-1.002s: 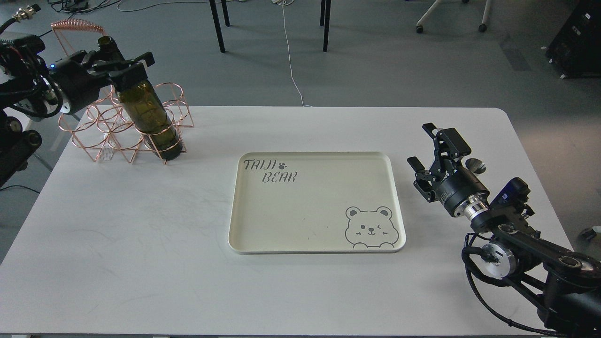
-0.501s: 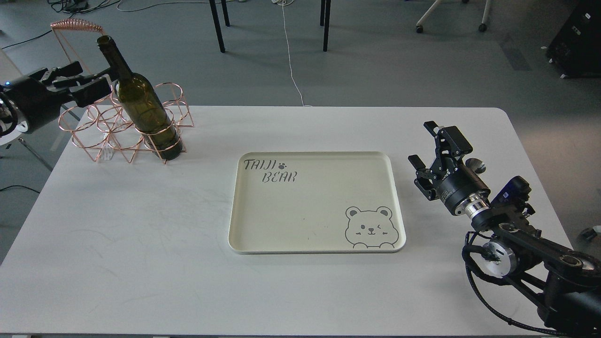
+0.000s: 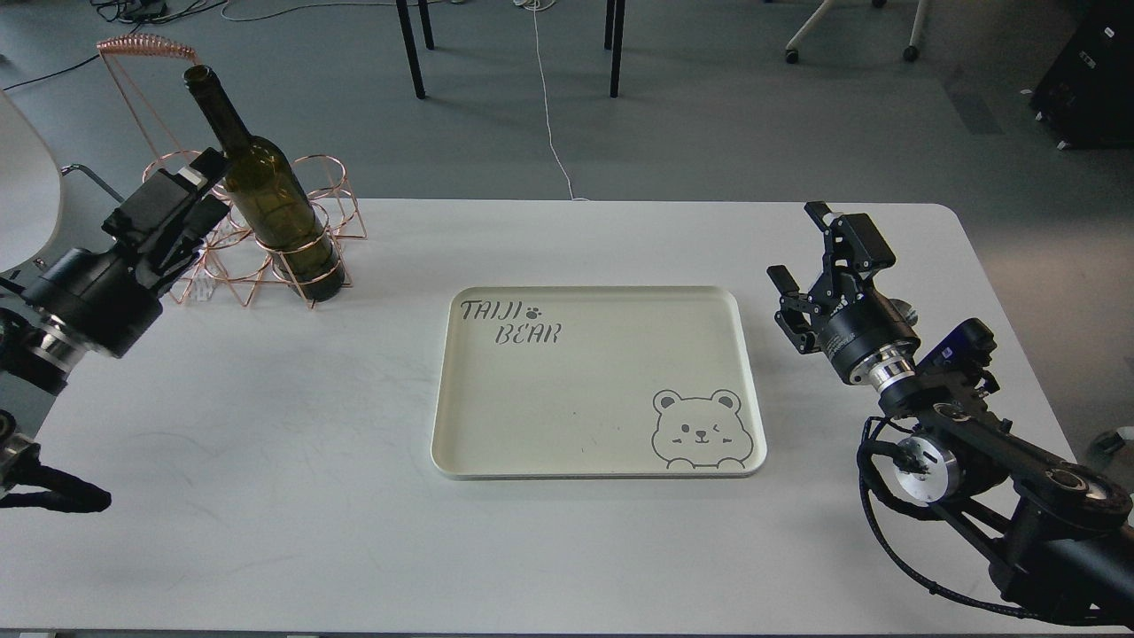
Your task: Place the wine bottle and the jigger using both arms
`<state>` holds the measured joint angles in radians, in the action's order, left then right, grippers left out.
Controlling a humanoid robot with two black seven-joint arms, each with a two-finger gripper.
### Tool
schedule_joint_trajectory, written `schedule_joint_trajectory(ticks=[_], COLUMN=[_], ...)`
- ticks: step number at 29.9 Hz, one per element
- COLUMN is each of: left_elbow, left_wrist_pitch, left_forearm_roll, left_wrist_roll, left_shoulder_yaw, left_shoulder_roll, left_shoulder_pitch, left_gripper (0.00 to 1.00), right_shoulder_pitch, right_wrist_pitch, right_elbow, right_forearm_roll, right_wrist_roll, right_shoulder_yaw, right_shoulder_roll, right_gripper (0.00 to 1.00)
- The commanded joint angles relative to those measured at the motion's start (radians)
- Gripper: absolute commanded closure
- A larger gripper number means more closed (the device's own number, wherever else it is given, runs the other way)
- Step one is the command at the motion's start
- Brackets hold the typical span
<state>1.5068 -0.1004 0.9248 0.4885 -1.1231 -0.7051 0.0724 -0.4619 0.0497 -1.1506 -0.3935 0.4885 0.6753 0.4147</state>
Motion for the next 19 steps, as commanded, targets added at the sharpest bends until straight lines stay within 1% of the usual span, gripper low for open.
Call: schedule_joint_trajectory(ticks=[1,2,3,5,6,9,11,14,15,16,19], left_elbow=[0.010,0.001,-0.016,-0.054,-0.072,-0.176,-0.240,-0.286,-0.290,-0.293,-0.293], left_wrist_pitch=[-0.013,-0.016,-0.016,-0.018,-0.018,-0.019,-0.045,-0.136,-0.153,-0.165,-0.165], left_forearm_roll=[-0.024,-0.026,-0.026,-0.026,-0.024,-0.024,-0.026,-0.026,-0.027,-0.027,-0.029], left_wrist_roll=[-0.031,-0.097,-0.154,-0.224,-0.238,-0.243,-0.242,-0.246,-0.248,-0.248,-0.246], left_shoulder_yaw=[-0.044,-0.053,-0.057,-0.061,-0.061,-0.063,-0.070,-0.110,-0.124,-0.132,-0.139], left_shoulder_roll=[0.192,0.243,0.289,0.361,0.381,0.424,0.453,0.472,0.472,0.473,0.473], left_shoulder_pitch=[-0.051,-0.054,-0.048,-0.043,-0.036,0.015,0.046,0.079,0.086,0.086,0.092], left_gripper=[0.02,0.02,0.02,0.02,0.02,0.02,0.02,0.02,0.02,0.02,0.02], right_shoulder_pitch=[-0.006,-0.004,-0.003,0.003,0.006,0.014,0.020,0.022,0.022,0.022,0.022], right_wrist_pitch=[-0.010,-0.011,-0.014,-0.037,-0.065,-0.200,-0.252,-0.261,-0.261,-0.261,-0.261], right_elbow=[0.015,0.019,0.025,0.032,0.032,0.042,0.043,0.042,0.043,0.042,0.040], right_forearm_roll=[0.005,0.005,0.008,0.016,0.019,0.021,0.021,0.021,0.021,0.021,0.021], right_wrist_roll=[0.000,0.000,0.000,0.000,0.000,0.000,0.000,0.000,0.000,0.000,0.000], right_shoulder_yaw=[0.018,0.020,0.020,0.020,0.021,0.029,0.032,0.032,0.030,0.030,0.030], right_shoulder_roll=[-0.010,-0.010,-0.010,-0.010,-0.008,-0.005,-0.005,-0.008,-0.010,-0.011,-0.011], right_gripper=[0.01,0.01,0.01,0.01,0.01,0.01,0.01,0.01,0.01,0.01,0.01])
